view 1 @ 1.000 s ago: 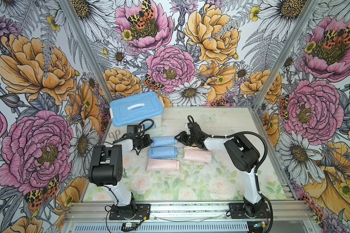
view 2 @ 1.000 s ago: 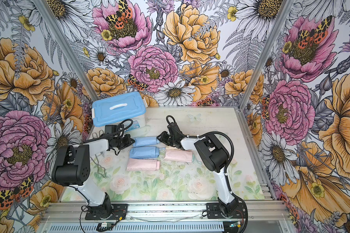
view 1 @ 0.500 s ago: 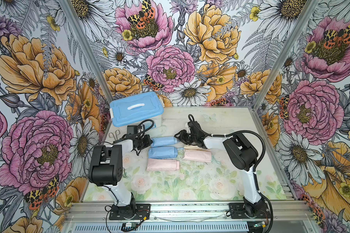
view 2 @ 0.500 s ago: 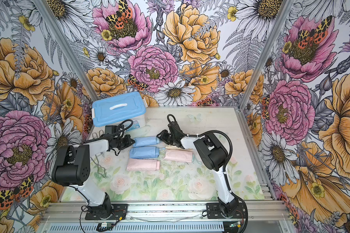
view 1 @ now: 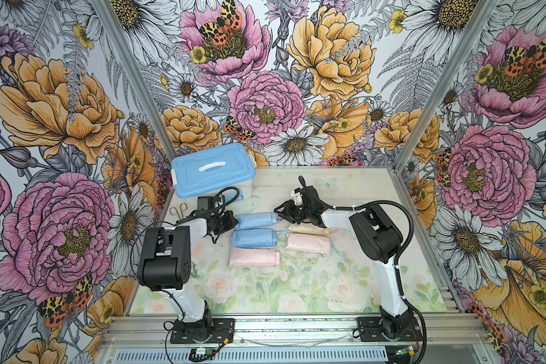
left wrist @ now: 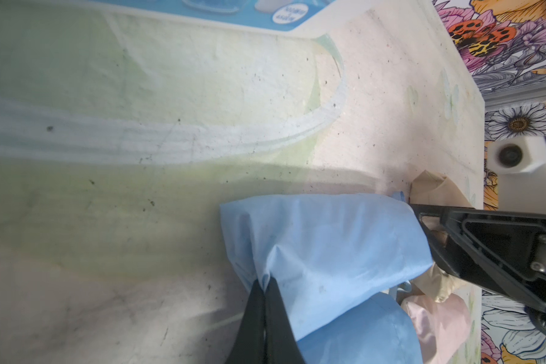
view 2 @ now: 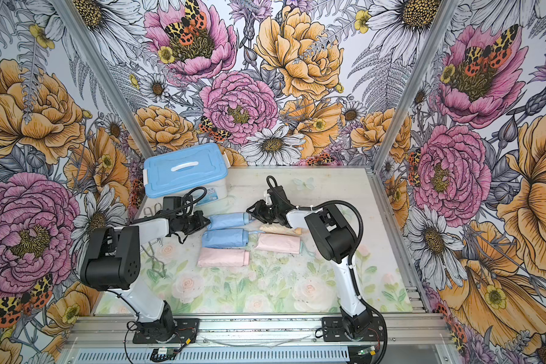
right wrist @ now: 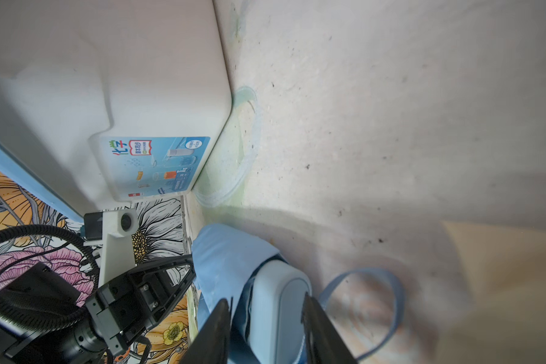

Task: Take umbrellas out of sleeves
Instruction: Take out the umbrella from the umbrella sleeve.

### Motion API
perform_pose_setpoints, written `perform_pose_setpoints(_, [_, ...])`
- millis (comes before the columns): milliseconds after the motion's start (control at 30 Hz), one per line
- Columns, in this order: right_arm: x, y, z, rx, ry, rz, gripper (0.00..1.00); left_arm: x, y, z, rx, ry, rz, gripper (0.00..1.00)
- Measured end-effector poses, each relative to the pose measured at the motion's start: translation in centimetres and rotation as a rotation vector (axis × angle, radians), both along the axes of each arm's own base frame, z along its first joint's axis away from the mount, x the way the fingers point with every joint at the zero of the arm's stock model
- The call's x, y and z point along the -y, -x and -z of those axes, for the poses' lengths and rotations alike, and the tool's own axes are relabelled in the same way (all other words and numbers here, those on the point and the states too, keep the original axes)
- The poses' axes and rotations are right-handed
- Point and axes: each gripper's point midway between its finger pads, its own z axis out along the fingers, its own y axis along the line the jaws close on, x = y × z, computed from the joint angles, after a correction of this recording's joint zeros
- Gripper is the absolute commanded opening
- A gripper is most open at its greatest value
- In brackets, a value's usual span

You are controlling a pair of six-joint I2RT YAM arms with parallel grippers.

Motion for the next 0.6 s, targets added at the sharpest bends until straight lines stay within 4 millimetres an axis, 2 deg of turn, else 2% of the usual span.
perform_pose_setpoints(133, [0.4, -0.2, 0.1, 0.005, 0.029, -0.048, 0.42, 0.0, 0.0, 0.0, 0.0, 0.002, 0.001, 0.0])
perform_pose_setpoints(467, [-0.8, 0.1, 0.3, -0.023, -0.009, -0.159, 0.4, 0.1, 0.1, 0.4, -0.012, 0.006, 0.004, 0.0])
perform_pose_setpoints(600, [-1.4, -0.1, 0.1, -0.025, -0.041, -0.194, 0.43, 0.2, 0.1, 0.6, -0.016, 0.013, 0.008, 0.0])
